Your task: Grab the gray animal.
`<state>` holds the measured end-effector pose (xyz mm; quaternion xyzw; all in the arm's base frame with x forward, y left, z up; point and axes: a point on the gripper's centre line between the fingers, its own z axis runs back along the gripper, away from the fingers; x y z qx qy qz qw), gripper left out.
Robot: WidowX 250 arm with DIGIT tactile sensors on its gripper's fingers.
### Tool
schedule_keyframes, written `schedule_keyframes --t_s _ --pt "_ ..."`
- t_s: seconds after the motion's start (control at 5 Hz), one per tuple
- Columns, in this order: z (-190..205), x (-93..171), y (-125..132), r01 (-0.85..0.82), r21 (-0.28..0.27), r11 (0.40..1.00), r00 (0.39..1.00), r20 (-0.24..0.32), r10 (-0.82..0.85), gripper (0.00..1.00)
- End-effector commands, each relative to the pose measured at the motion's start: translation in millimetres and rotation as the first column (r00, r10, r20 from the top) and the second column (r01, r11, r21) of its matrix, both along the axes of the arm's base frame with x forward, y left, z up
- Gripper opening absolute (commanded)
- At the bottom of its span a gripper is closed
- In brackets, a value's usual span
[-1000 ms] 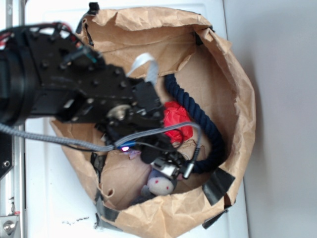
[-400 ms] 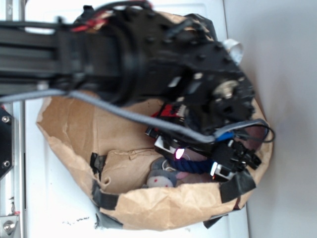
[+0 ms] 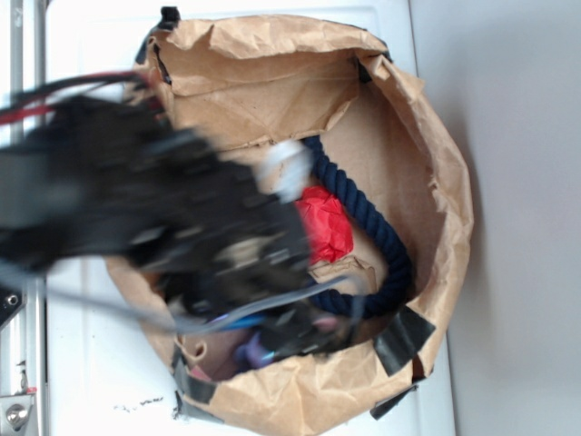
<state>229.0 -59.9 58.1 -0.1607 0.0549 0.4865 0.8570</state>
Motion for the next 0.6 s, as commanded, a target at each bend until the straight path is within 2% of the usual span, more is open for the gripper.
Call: schedule_keyframes --t_s 0.0,0.2,0.4 --pt "-8 -44 -42 0.075 0.041 0.996 0.993 0.091 -0.078 1.0" --pt "-7 -48 -56 0.174 0.063 0.983 0.96 0.212 -0.183 1.0" --pt "9 2 -14 0.171 0.051 0.984 0.953 0.246 -0.178 1.0"
